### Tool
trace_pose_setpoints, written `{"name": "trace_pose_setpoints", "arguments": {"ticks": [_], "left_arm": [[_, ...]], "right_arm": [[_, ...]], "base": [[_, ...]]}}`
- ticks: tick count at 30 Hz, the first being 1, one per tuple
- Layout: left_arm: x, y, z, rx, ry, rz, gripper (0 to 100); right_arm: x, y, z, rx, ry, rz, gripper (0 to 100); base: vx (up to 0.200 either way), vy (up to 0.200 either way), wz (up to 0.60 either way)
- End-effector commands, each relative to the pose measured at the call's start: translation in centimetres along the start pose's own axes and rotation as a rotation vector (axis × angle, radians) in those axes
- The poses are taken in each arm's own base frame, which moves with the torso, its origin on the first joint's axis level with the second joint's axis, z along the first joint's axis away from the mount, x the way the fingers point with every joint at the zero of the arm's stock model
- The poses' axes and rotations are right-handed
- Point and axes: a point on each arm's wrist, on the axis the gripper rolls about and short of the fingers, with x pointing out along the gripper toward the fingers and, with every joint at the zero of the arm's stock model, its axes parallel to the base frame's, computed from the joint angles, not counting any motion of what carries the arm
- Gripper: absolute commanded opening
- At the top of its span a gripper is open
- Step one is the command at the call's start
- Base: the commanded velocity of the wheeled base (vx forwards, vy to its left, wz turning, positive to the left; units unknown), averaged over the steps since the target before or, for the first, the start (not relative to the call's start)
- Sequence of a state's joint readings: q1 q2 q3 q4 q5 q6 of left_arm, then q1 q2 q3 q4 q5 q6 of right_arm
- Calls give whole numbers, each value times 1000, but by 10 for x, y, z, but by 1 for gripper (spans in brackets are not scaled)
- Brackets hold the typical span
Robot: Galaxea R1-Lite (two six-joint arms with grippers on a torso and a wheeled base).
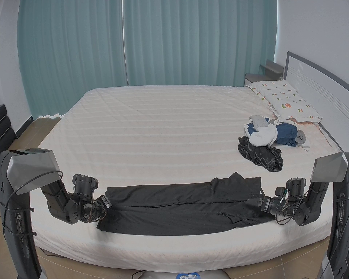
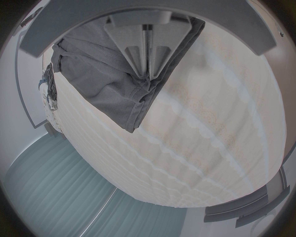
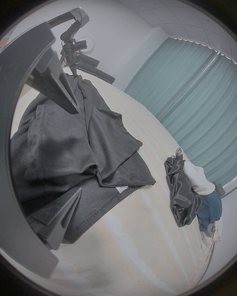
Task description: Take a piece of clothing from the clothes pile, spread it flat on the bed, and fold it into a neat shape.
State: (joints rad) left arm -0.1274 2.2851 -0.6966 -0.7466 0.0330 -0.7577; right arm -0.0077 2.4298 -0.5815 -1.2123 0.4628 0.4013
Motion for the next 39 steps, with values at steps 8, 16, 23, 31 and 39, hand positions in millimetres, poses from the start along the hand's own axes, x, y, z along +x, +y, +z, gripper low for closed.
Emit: {"name": "trace_pose_setpoints", "arguments": {"ticks": [8, 16, 23, 31, 39], "left_arm": [[0, 0, 0, 0, -2, 0, 0], [0, 0, 1, 0, -4, 0, 0], [-1, -2, 0, 6, -4, -2, 0], [3, -2, -1, 12, -5, 0, 0], [5, -3, -3, 15, -17, 9, 0]], "right_arm": [[-1, -12, 1, 23, 17, 51, 0], [-8, -19, 10, 23, -54, 68, 0], [-8, -18, 16, 33, -114, 90, 0], [1, -22, 17, 34, -132, 81, 0], [10, -24, 13, 34, -126, 68, 0]], "base": [[0, 0, 0], [0, 0, 0], [0, 0, 0], [0, 0, 0], [0, 0, 0]]}}
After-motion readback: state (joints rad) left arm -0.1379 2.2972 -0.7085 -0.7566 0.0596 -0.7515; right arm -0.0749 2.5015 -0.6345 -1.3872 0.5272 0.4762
